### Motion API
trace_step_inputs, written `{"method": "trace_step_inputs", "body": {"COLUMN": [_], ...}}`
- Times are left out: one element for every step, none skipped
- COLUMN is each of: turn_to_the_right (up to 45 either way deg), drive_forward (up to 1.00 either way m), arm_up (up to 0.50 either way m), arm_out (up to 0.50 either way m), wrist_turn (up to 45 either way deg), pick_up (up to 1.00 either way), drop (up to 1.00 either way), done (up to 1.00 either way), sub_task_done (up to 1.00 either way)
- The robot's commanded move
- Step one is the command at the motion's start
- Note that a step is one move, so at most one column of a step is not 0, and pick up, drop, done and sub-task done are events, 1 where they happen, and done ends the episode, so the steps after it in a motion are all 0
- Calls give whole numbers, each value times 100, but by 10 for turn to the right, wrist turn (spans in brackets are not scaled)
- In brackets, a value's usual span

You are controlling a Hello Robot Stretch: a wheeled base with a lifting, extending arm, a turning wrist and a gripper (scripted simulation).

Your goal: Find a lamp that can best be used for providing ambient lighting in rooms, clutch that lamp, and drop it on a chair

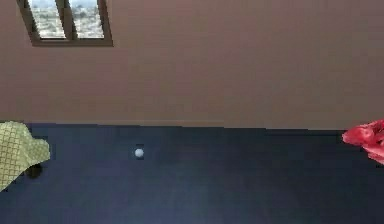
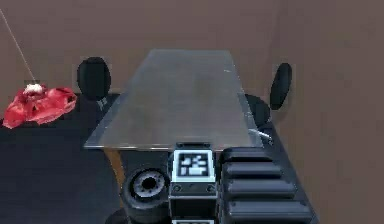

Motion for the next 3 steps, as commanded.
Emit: {"method": "trace_step_inputs", "body": {"turn_to_the_right": [-450, -450, -390], "drive_forward": [0, 0, 0], "arm_up": [0, 0, 0], "arm_out": [0, 0, 0], "wrist_turn": [0, 0, 0], "pick_up": [0, 0, 0], "drop": [0, 0, 0], "done": [0, 0, 0], "sub_task_done": [0, 0, 0]}}
